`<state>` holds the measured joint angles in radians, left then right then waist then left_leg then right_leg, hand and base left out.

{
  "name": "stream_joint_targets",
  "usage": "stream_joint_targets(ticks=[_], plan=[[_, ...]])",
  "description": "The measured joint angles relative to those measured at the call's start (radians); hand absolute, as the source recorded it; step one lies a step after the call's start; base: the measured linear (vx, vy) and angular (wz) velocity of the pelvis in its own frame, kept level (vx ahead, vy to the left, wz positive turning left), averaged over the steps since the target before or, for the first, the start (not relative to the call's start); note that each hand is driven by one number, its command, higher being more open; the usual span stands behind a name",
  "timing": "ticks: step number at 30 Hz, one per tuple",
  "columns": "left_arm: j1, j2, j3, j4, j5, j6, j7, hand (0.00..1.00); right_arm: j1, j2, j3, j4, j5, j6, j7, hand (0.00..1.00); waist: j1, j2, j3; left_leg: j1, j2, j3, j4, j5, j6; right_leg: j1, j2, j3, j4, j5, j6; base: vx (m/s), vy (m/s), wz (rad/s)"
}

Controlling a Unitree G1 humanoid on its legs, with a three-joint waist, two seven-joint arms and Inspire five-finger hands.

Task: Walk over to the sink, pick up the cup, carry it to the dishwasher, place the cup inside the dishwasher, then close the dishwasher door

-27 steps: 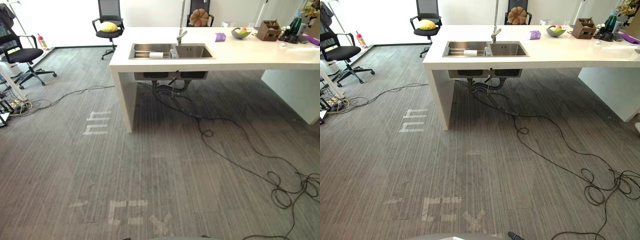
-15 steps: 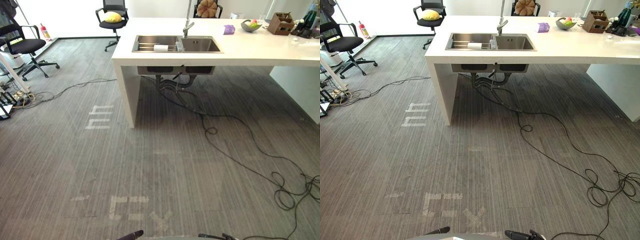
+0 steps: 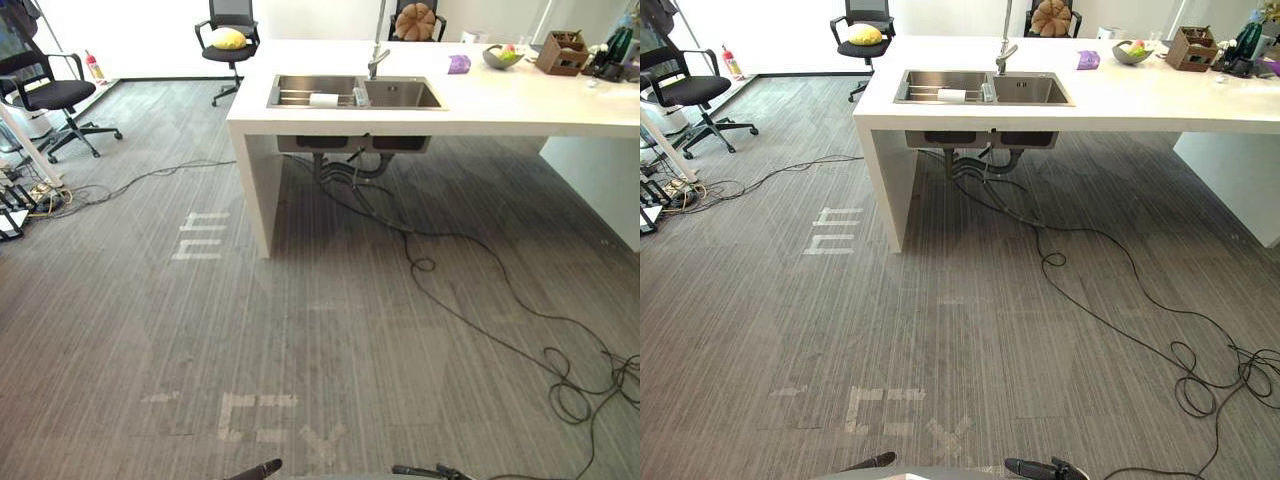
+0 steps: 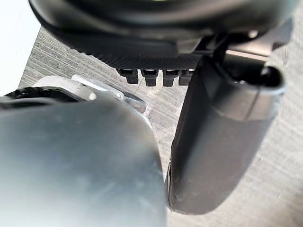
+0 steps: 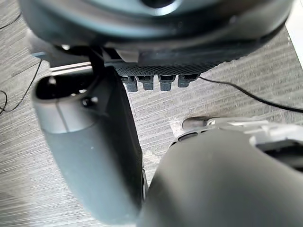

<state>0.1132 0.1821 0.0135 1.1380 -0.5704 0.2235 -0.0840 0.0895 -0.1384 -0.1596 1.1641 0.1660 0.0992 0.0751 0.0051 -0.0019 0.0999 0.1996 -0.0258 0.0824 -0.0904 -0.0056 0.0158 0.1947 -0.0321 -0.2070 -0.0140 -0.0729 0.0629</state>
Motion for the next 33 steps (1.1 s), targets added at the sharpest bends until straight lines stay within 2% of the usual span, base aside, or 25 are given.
stream_joint_targets(ticks=[8, 9, 10, 11, 12, 13, 14, 15, 16, 18, 21, 23, 25, 26, 27, 28, 29, 31, 32, 33], plan=[[0.002, -0.004, 0.000, 0.000, 0.002, -0.014, 0.016, 1.00, 0.000, 0.001, 0.018, 0.002, 0.089, -0.086, 0.048, 1.00, -0.006, -0.006, 0.005, 0.003, -0.011, -0.027, 0.001, 0.000, 0.000, -0.001, -0.018, -0.046, 0.034, -0.013, 0.005, -0.02, -0.014, 0.10], [0.002, -0.003, 0.000, 0.000, 0.003, -0.012, 0.016, 1.00, -0.001, 0.002, 0.018, 0.001, 0.092, -0.092, 0.048, 1.00, -0.007, -0.008, 0.007, 0.005, -0.018, -0.038, 0.004, 0.000, 0.000, -0.015, -0.032, -0.058, 0.079, -0.041, 0.010, -0.02, 0.020, 0.37], [0.000, 0.000, 0.000, 0.000, 0.003, -0.010, 0.016, 1.00, 0.001, 0.004, 0.019, 0.000, 0.116, -0.098, 0.048, 1.00, -0.011, -0.012, 0.010, 0.006, -0.031, -0.057, 0.009, -0.005, -0.001, -0.049, -0.062, -0.078, 0.182, -0.088, 0.028, -0.02, 0.050, 0.51], [-0.003, -0.001, -0.001, 0.000, 0.003, -0.008, 0.016, 1.00, 0.001, 0.001, 0.019, -0.003, 0.130, -0.103, 0.048, 1.00, -0.016, -0.012, 0.017, 0.003, -0.042, -0.072, 0.022, -0.016, 0.017, -0.101, -0.100, -0.093, 0.319, -0.124, 0.063, -0.02, 0.065, 0.49], [-0.004, 0.000, -0.001, 0.000, 0.004, -0.007, 0.016, 1.00, 0.000, 0.000, 0.019, -0.006, 0.137, -0.105, 0.048, 1.00, -0.017, -0.012, 0.023, 0.004, -0.048, -0.076, 0.034, -0.022, 0.025, -0.127, -0.119, -0.094, 0.395, -0.132, 0.072, -0.03, 0.089, 0.36], [-0.003, 0.003, -0.001, 0.000, 0.008, -0.006, 0.012, 1.00, -0.001, -0.003, 0.019, -0.013, 0.155, -0.110, 0.048, 1.00, -0.014, -0.014, 0.033, 0.004, -0.059, -0.076, 0.059, -0.033, 0.045, -0.190, -0.159, -0.092, 0.559, -0.136, 0.064, -0.03, 0.096, 0.11], [-0.001, 0.012, -0.001, 0.000, 0.023, -0.003, 0.005, 1.00, -0.001, -0.002, 0.026, -0.014, 0.164, -0.116, 0.048, 1.00, -0.004, -0.023, 0.044, 0.019, -0.078, -0.077, 0.070, -0.040, 0.062, -0.249, -0.200, -0.081, 0.701, -0.126, 0.033, -0.01, 0.083, 0.01], [0.000, 0.016, -0.001, -0.001, 0.032, 0.001, 0.003, 1.00, -0.001, -0.003, 0.034, -0.013, 0.165, -0.117, 0.048, 1.00, -0.004, -0.026, 0.048, 0.030, -0.085, -0.078, 0.072, -0.038, 0.076, -0.274, -0.209, -0.069, 0.751, -0.131, 0.018, 0.03, 0.045, -0.02], [0.004, 0.018, 0.003, -0.001, 0.041, 0.011, 0.001, 1.00, 0.003, -0.002, 0.042, -0.011, 0.167, -0.118, 0.049, 1.00, -0.011, -0.030, 0.049, 0.042, -0.091, -0.089, 0.077, -0.048, 0.092, -0.293, -0.202, -0.033, 0.781, -0.159, 0.013, 0.04, 0.003, 0.12], [0.007, 0.018, 0.002, 0.000, 0.045, 0.016, -0.004, 1.00, 0.000, 0.000, 0.044, -0.013, 0.172, -0.123, 0.050, 1.00, -0.034, -0.025, 0.052, 0.042, -0.077, -0.112, 0.092, -0.066, 0.099, -0.302, -0.163, -0.008, 0.714, -0.195, 0.011, 0.06, -0.039, 0.31], [-0.003, 0.017, 0.025, 0.000, 0.065, 0.032, -0.008, 1.00, 0.000, 0.003, 0.043, -0.010, 0.222, -0.121, 0.049, 1.00, -0.037, -0.018, 0.061, 0.047, -0.038, -0.125, 0.096, -0.093, 0.081, -0.363, -0.112, -0.031, 0.549, -0.183, 0.011, 0.12, -0.078, 0.14], [-0.017, 0.015, 0.040, 0.000, 0.097, 0.035, -0.012, 1.00, 0.000, 0.013, 0.013, -0.017, 0.236, -0.122, 0.054, 1.00, -0.036, -0.017, 0.072, 0.049, -0.013, -0.123, 0.108, -0.120, 0.067, -0.427, -0.095, -0.033, 0.455, -0.119, 0.009, 0.19, -0.105, -0.05], [-0.033, 0.013, 0.060, -0.001, 0.131, 0.047, -0.028, 1.00, 0.007, 0.017, 0.006, -0.052, 0.243, -0.122, 0.071, 1.00, -0.037, -0.017, 0.093, 0.064, 0.010, -0.115, 0.180, -0.202, 0.044, -0.476, -0.081, -0.004, 0.378, -0.051, 0.003, 0.28, -0.150, -0.07], [-0.037, 0.013, 0.062, -0.002, 0.141, 0.052, -0.029, 1.00, 0.011, 0.019, 0.006, -0.063, 0.243, -0.122, 0.073, 1.00, -0.037, -0.018, 0.094, 0.066, 0.013, -0.116, 0.211, -0.234, 0.036, -0.482, -0.081, 0.004, 0.374, -0.049, 0.003, 0.36, -0.193, 0.05], [-0.043, 0.011, 0.075, -0.002, 0.155, 0.061, -0.030, 1.00, 0.024, 0.026, -0.010, -0.082, 0.243, -0.120, 0.076, 1.00, -0.036, -0.022, 0.095, 0.076, 0.016, -0.122, 0.261, -0.293, 0.018, -0.482, -0.084, 0.021, 0.368, -0.043, -0.006, 0.44, -0.239, 0.12], [-0.049, 0.010, 0.080, -0.003, 0.163, 0.066, -0.029, 1.00, 0.033, 0.030, -0.023, -0.093, 0.244, -0.114, 0.077, 1.00, -0.033, -0.027, 0.095, 0.090, 0.018, -0.128, 0.280, -0.332, 0.009, -0.473, -0.089, 0.021, 0.358, -0.018, -0.020, 0.59, -0.310, 0.28], [-0.056, -0.018, 0.101, -0.006, 0.197, 0.070, -0.030, 1.00, 0.036, 0.026, -0.062, -0.096, 0.247, -0.099, 0.084, 1.00, -0.044, 0.002, 0.084, 0.122, 0.060, -0.144, 0.268, -0.368, -0.007, -0.483, -0.074, -0.011, 0.435, 0.023, -0.054, 0.53, -0.287, 0.34], [-0.057, -0.033, 0.116, -0.009, 0.219, 0.071, -0.036, 1.00, 0.036, 0.025, -0.072, -0.099, 0.246, -0.096, 0.092, 1.00, -0.051, 0.015, 0.074, 0.133, 0.077, -0.151, 0.262, -0.365, -0.016, -0.494, -0.062, -0.025, 0.473, 0.008, -0.078, 0.58, -0.303, 0.27], [-0.062, -0.054, 0.147, -0.027, 0.258, 0.070, -0.054, 1.00, 0.028, 0.020, -0.080, -0.100, 0.239, -0.080, 0.092, 1.00, -0.047, 0.032, 0.066, 0.120, 0.112, -0.154, 0.350, -0.335, -0.048, -0.481, -0.033, -0.045, 0.521, -0.062, -0.137, 0.60, -0.312, 0.09], [-0.058, -0.061, 0.158, -0.037, 0.260, 0.069, -0.056, 1.00, 0.026, 0.018, -0.082, -0.097, 0.234, -0.072, 0.092, 1.00, -0.047, 0.035, 0.063, 0.106, 0.124, -0.155, 0.403, -0.329, -0.049, -0.466, -0.018, -0.050, 0.521, -0.081, -0.142, 0.59, -0.310, 0.04]])
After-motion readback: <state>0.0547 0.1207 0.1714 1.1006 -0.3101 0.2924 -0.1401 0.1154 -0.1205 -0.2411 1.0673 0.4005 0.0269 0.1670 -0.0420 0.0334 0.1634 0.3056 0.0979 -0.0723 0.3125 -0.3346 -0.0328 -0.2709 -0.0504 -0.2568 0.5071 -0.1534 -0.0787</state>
